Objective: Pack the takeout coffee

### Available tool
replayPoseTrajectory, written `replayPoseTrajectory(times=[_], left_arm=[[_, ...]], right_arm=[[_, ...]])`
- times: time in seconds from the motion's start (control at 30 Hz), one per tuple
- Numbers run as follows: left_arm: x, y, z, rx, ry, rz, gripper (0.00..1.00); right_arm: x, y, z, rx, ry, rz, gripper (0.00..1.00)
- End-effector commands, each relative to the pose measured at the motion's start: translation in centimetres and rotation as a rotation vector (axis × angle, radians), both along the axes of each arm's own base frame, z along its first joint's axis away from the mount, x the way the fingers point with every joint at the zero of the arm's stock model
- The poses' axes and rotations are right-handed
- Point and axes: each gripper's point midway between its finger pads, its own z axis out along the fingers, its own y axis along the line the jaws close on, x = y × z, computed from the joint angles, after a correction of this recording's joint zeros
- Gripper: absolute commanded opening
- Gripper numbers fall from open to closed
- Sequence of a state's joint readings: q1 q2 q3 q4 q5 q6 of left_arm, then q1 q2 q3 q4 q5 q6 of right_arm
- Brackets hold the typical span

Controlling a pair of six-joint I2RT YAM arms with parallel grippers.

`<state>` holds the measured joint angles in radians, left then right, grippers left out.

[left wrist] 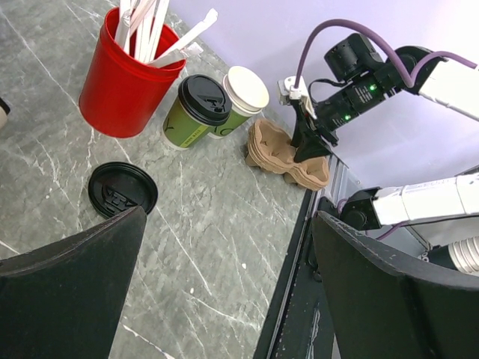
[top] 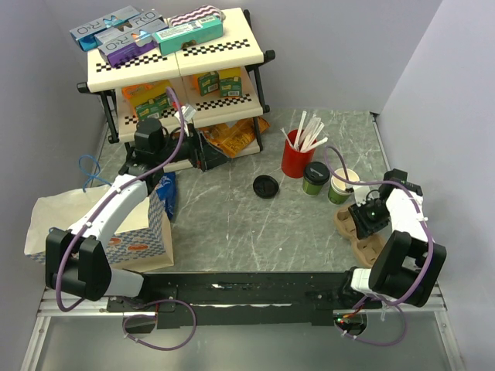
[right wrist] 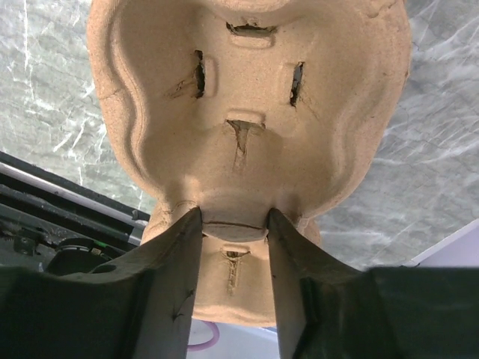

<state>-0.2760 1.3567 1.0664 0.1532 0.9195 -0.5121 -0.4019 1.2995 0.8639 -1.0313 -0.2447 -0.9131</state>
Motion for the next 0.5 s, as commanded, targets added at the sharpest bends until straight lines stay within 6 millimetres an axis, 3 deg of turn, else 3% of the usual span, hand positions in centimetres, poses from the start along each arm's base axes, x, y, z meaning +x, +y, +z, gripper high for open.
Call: replayPoseTrajectory(times=[0.0,0.03,0.07,0.13,0.27,0.47], left_arm=[[0.2,-0.1,2.6,-0.028,-0.071,-0.017,1.00],[0.3,-0.1,2.5,-0.027,-0.070,-0.016,0.99],[0.3,-0.1,2.7,-0.030,-0.071,-0.017,0.99],[0.3,-0.2,2.7,-0.031,-0.070,-0.018,0.99],[0.5,-0.3,3.0,-0.037,-0.073,-0.026,0.99],[0.9,-0.5,3.4,-0.044,-0.071,-0.034,0.99]], right_arm=[[-0.4,0.1,0.1,-0.006,0.014,0.005,0.41],[-0.3,0.1,0.4,-0.012,0.000,0.005,0.38],[-0.3,0.1,0.6,-0.013,-0.004,-0.003,0.26],[-0.9,0.3,1.3,-0.015,-0.009,-0.001,0.22],[-1.2,-0.4,3.3,-0.080,-0.065,0.024,0.00],[-1.6,-2.1,7.4,-0.173,-0.110,0.046,0.00]])
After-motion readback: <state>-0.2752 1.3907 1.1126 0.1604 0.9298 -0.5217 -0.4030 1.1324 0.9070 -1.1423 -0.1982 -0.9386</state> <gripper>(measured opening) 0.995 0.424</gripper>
